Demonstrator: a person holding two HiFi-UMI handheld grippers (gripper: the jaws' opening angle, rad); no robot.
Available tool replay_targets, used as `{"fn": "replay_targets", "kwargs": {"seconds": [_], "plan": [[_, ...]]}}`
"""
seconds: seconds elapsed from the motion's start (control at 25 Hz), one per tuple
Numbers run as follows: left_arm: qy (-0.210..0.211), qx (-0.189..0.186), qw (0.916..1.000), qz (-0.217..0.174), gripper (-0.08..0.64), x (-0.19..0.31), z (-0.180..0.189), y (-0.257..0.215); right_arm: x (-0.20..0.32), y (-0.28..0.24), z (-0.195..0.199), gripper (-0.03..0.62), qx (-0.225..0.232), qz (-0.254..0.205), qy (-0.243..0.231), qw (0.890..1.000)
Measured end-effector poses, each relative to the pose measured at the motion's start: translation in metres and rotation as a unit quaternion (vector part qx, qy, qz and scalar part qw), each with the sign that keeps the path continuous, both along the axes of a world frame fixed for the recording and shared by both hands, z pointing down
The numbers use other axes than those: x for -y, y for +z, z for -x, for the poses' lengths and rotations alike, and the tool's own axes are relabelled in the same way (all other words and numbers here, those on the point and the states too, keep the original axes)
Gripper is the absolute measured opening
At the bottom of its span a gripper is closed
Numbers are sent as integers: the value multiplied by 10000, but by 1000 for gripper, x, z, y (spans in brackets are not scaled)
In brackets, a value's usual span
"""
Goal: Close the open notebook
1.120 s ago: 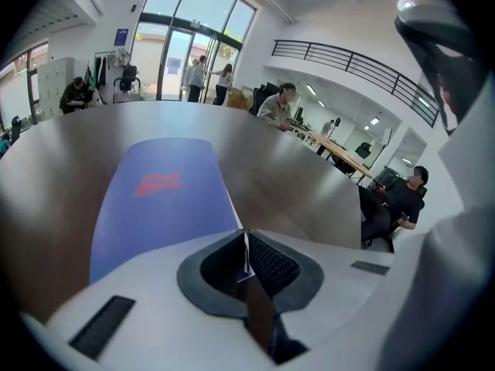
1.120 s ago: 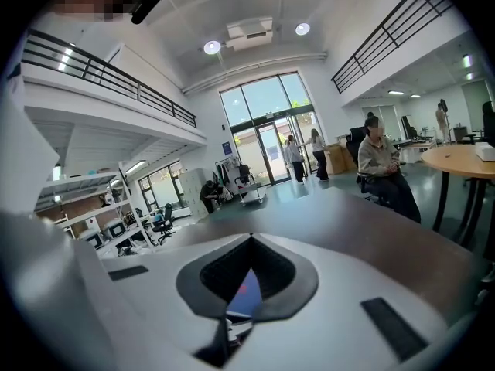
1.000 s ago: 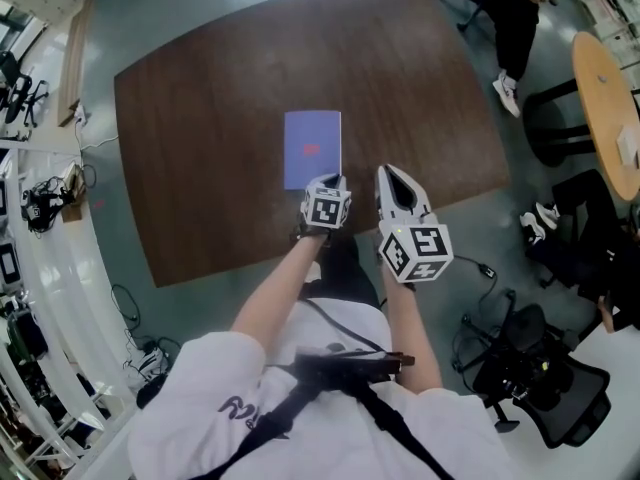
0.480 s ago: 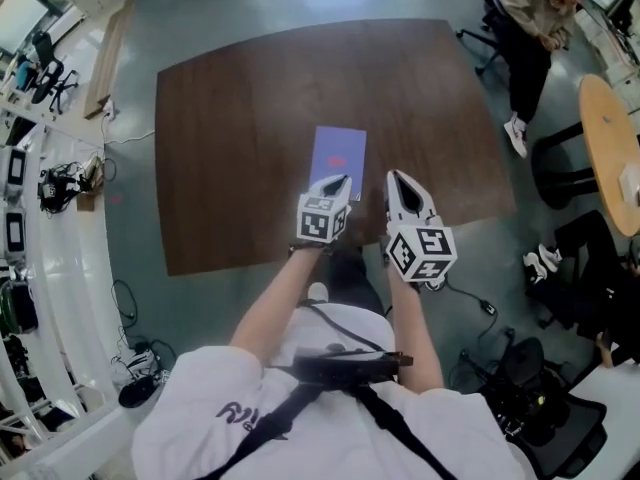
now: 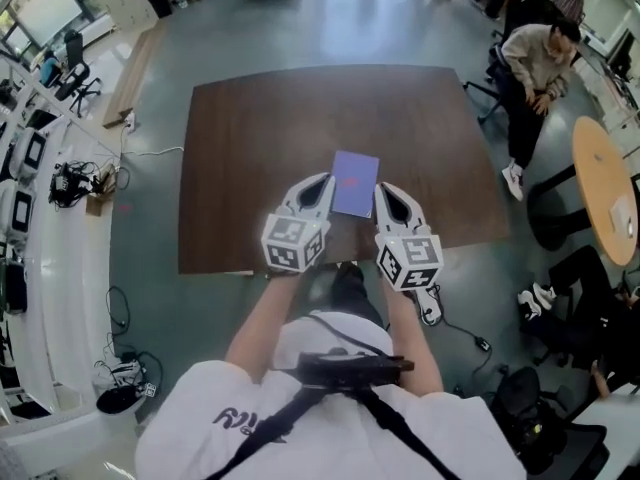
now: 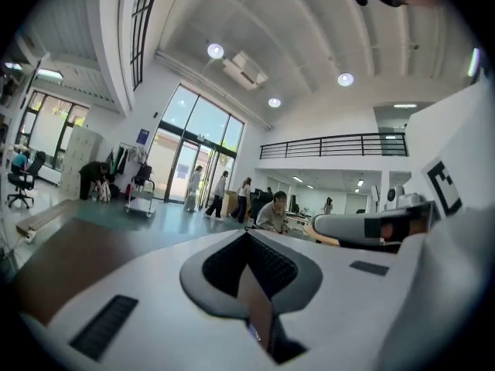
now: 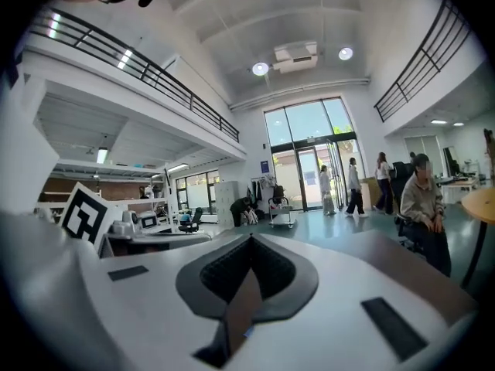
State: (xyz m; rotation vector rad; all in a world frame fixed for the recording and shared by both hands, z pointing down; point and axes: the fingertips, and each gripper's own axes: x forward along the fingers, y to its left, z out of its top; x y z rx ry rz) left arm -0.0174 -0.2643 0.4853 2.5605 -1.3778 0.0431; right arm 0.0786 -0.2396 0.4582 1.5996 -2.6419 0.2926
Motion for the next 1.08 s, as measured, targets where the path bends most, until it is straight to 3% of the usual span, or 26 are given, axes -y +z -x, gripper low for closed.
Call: {"fn": "replay_targets", "kwargs": {"seconds": [0.2,0.88,1.08], "plan": [[-237,332,9981,-465,9,-29,17,-28,-23,-15,32,-9,-243,-205,-233,9992],[-322,262,9967,-704,11,-60,34,-44,-43,-32,43,-9,-437,-398,-11,9983],[-284,-190,9984,-453,11,-61,45,-44,-46,-31,53,-9,-466,-412,-61,9980]]}}
